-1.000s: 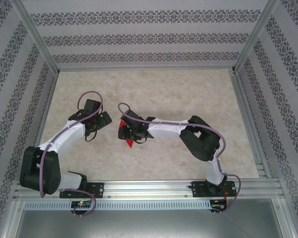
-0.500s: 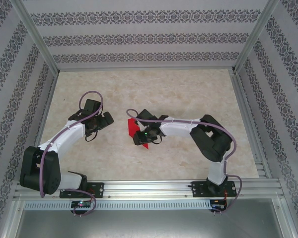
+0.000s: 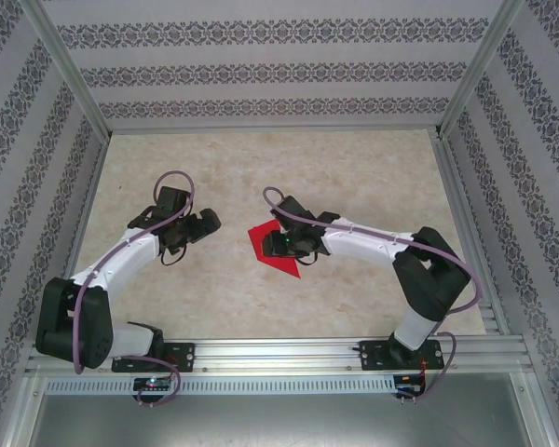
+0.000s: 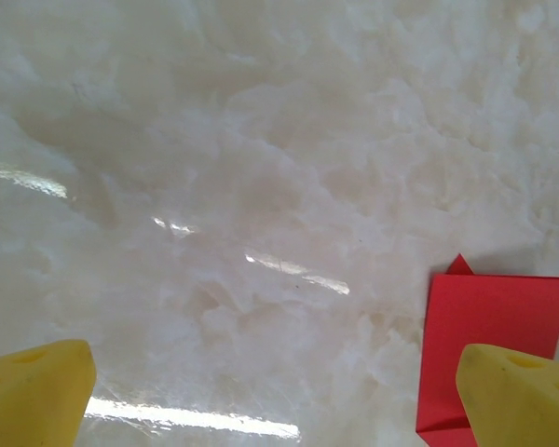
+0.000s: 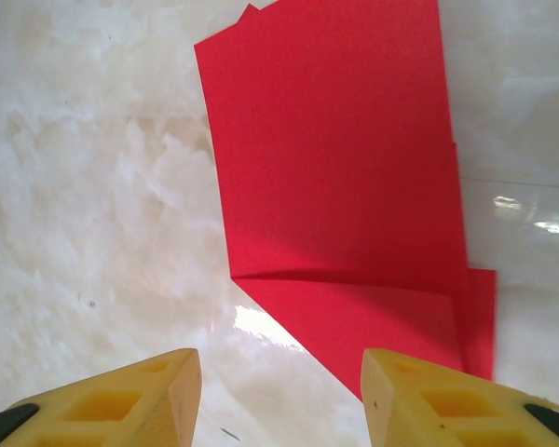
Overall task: Fold a paper plane with a square sheet of paper (pick it up from the middle)
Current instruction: Move the paper to the center of the table.
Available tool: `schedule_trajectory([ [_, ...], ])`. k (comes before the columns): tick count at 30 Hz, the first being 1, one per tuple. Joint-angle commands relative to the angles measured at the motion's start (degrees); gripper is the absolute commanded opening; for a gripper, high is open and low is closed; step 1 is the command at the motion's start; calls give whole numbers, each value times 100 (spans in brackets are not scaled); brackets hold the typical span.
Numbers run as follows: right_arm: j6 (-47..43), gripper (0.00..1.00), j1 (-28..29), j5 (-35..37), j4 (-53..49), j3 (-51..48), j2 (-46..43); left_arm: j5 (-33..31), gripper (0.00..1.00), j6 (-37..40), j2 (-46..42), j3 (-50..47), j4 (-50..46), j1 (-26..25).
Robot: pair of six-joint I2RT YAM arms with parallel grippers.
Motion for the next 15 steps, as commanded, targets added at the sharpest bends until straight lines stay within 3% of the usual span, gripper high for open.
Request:
schedule_trajectory([
  [1, 740, 49, 29, 420, 253, 180, 335, 296, 100, 57, -100, -43, 394, -90],
  [15, 922, 46, -395, -196, 1164, -398, 601, 896, 100, -430, 19, -283, 1234, -520],
])
